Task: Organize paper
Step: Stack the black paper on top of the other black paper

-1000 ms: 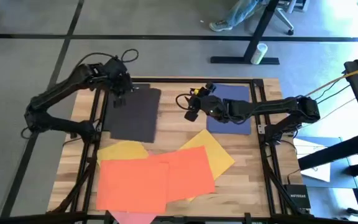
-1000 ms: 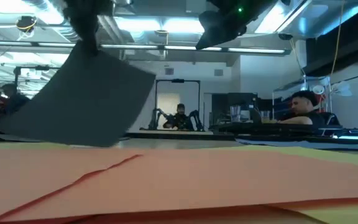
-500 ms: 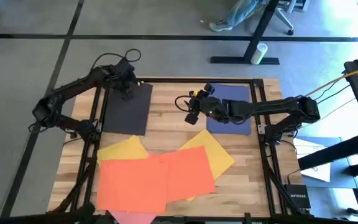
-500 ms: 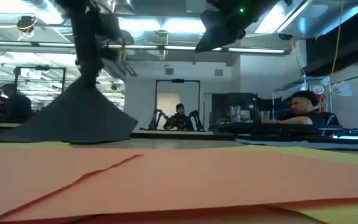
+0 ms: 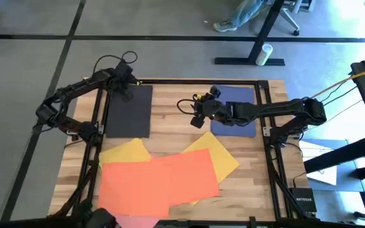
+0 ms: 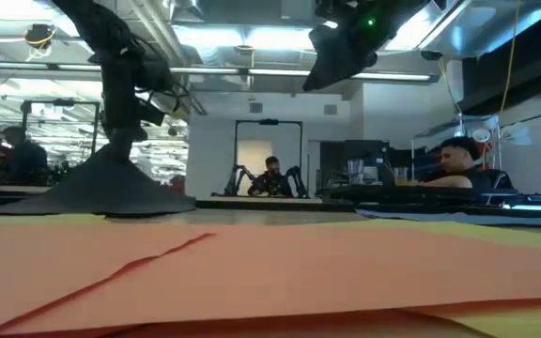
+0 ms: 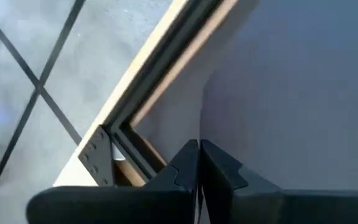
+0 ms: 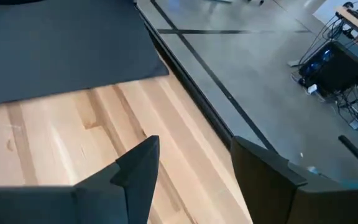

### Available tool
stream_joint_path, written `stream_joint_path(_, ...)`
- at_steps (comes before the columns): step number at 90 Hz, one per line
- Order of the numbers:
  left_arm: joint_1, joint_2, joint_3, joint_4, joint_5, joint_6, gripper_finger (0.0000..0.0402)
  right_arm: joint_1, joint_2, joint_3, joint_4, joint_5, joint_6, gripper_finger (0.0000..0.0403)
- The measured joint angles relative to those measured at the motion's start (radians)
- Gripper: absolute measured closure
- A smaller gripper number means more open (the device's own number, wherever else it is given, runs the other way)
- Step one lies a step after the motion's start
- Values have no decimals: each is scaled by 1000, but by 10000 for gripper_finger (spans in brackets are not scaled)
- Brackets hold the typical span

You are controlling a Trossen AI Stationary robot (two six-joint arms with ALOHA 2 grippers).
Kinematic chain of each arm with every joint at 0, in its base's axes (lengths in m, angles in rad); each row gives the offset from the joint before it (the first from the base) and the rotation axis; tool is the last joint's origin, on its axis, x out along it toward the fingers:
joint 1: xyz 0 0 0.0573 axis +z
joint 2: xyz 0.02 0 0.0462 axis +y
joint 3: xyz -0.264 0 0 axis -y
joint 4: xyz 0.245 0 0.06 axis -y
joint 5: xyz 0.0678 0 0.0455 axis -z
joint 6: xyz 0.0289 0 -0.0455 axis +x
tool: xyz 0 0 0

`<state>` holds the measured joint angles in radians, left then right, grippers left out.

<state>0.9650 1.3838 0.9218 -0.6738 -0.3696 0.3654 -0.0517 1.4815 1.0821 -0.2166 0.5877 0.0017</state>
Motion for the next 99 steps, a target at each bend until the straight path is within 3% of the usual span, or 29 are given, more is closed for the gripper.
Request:
stream_joint_path(13, -1, 2, 0, 38, 63, 34, 359, 0, 0, 0, -1, -46, 2, 215)
stream_joint_path(40, 14, 3, 0, -2, 40, -55, 239, 0, 0, 0, -32, -53, 28, 215)
stream_joint_path(69, -26, -129, 18, -65, 97, -152, 210, 3, 0, -62, -379, -60, 277, 215)
stream_joint_path(75, -42, -175, 22, -73, 185, -167, 210, 19, 0, -105, -394, -74, 344, 215)
stream_joint_path(87, -116, -206, -21, -55, 497, -269, 210, 86, 0, -183, -334, -92, 432, 215)
stream_joint_path(99, -269, -169, -148, 108, 546, -361, 210, 149, 0, -214, -242, -54, 470, 215)
